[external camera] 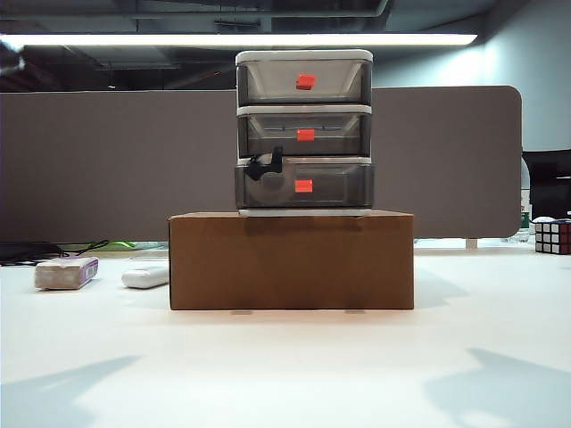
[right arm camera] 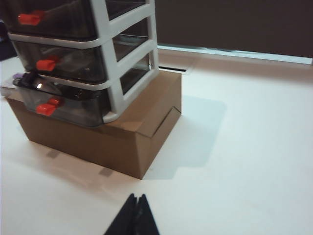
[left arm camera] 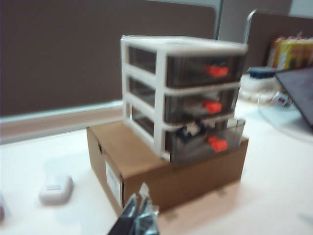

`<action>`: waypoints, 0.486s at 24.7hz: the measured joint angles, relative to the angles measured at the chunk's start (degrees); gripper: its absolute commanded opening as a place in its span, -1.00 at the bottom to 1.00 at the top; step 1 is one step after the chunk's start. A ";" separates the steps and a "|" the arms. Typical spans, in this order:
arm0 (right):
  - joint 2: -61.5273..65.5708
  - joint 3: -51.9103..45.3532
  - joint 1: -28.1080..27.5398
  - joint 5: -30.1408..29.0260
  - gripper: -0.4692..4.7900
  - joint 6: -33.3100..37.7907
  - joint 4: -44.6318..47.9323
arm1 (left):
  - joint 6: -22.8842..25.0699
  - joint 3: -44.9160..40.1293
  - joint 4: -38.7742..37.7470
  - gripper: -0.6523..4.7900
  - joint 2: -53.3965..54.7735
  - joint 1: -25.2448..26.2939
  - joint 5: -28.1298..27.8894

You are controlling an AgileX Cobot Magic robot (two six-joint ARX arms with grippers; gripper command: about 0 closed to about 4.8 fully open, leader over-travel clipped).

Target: Open the third layer of the drawer on the table, pick up the transparent tape on the table and put it in, and finally close the drawer.

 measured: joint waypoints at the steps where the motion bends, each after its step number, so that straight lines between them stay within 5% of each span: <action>1: -1.49 -1.49 0.07 0.24 -0.83 0.00 0.46 | 0.00 -0.55 -0.70 -0.78 -0.07 0.00 -0.17; 9: -7.23 -12.57 -0.13 -1.73 -0.83 3.02 1.95 | 0.57 -2.82 -0.33 -0.78 -0.11 0.04 -1.01; 12: -7.26 -13.68 -1.16 -3.56 -0.83 3.61 5.64 | 1.66 -2.84 -0.42 -0.78 -0.13 4.24 -1.70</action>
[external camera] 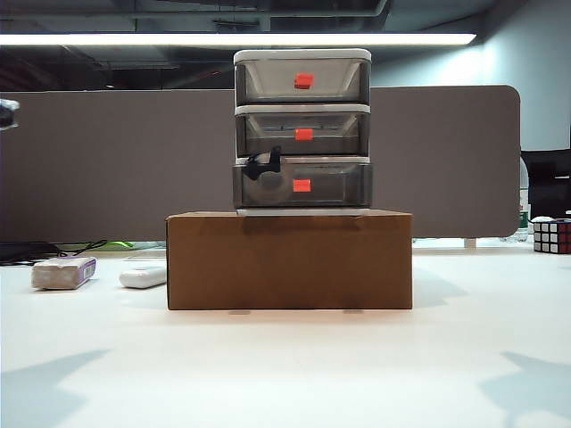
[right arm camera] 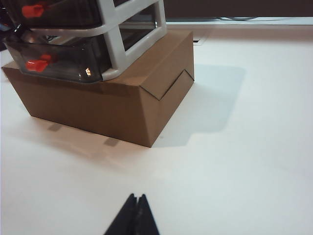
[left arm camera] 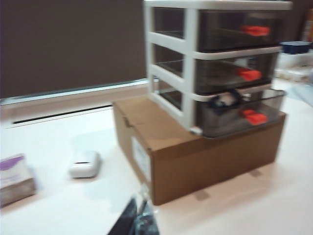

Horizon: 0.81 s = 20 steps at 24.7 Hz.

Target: Open the third layer of the drawer on the table, pick up the transparent tape on the table and put it in, and finally close the drawer.

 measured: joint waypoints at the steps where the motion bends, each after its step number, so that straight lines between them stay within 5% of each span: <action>1: 0.02 -0.04 -0.70 -0.24 -0.83 -0.09 0.02 | 0.07 0.00 0.00 -0.78 0.02 1.86 1.07; 7: 0.00 -0.37 -12.20 -7.98 -0.83 -2.67 1.11 | -1.44 0.00 0.04 -0.78 0.02 23.78 17.25; 11: 0.02 -0.37 -19.15 -10.40 -0.83 -3.23 1.53 | -1.77 0.00 0.00 -0.78 0.02 32.02 22.93; 20: 0.00 -0.37 -21.31 -12.70 -0.83 -3.28 2.08 | -0.33 0.00 -1.51 -0.78 0.02 32.92 23.34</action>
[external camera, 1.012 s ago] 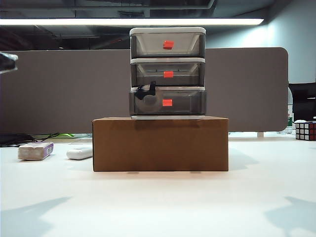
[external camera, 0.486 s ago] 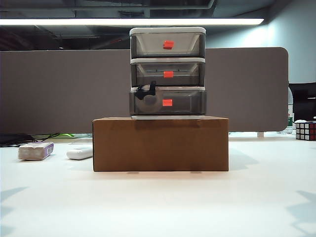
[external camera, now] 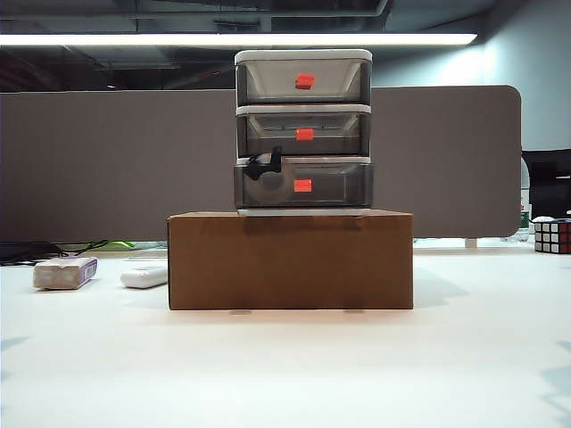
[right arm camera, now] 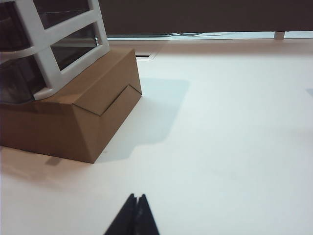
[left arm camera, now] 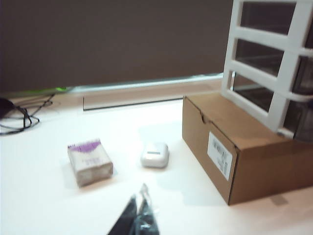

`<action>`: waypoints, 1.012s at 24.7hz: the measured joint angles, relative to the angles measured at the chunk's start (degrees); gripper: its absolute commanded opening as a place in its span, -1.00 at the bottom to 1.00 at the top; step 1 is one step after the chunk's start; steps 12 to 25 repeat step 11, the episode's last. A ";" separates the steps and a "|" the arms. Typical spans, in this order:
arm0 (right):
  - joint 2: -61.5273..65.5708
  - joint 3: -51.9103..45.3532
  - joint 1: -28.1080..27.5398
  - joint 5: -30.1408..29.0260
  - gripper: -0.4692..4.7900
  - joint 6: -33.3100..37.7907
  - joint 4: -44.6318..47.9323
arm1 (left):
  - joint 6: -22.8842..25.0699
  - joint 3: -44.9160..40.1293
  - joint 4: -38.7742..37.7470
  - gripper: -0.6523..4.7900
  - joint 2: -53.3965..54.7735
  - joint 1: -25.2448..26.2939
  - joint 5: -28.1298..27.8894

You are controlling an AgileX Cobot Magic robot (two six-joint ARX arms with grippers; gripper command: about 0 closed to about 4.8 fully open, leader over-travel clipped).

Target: Open the third layer of the drawer on the table, pick up the transparent tape on the table and put it in, and finally close the drawer.

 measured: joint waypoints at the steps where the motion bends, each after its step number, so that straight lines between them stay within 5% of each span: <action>1: 0.00 0.00 0.00 -0.07 -0.83 0.00 0.00 | 0.00 0.00 -0.92 -0.78 0.00 0.00 0.00; 25: 0.00 -0.02 0.00 -0.13 -0.83 0.00 0.00 | 0.00 0.00 -1.46 -0.78 0.00 0.00 0.00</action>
